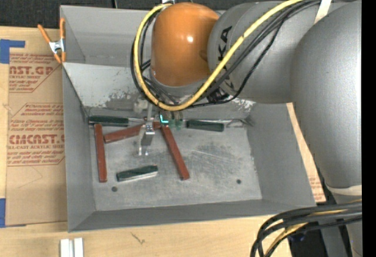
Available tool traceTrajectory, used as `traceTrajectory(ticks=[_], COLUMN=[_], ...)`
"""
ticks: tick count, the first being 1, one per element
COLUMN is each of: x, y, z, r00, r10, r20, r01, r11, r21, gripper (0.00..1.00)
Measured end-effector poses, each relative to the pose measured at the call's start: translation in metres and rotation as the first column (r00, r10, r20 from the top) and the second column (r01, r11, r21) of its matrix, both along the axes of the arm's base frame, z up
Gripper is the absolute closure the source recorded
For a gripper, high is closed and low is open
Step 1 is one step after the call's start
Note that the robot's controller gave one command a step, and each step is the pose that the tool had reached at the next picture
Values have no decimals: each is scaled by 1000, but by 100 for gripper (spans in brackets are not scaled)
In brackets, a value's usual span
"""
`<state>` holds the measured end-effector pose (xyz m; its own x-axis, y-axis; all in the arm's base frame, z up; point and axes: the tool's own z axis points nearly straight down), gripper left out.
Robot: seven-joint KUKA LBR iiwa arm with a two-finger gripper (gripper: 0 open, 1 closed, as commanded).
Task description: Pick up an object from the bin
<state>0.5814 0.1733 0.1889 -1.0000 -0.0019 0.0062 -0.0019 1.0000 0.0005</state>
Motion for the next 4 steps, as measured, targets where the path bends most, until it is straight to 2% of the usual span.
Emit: traceTrajectory(ticks=[1, 2, 3, 4], x=[2, -11, -47, -47], y=[-1, -12, 10, 10], z=[4, -37, -114, -114], r00=[1000, 996, 998, 998], r10=[-1, 86, 56, 56], r20=[8, 12, 21, 21], r01=[1, -86, -56, -56], r11=[1000, 996, 998, 998], r21=[1, 1, 6, 6], gripper=[0, 0, 100, 100])
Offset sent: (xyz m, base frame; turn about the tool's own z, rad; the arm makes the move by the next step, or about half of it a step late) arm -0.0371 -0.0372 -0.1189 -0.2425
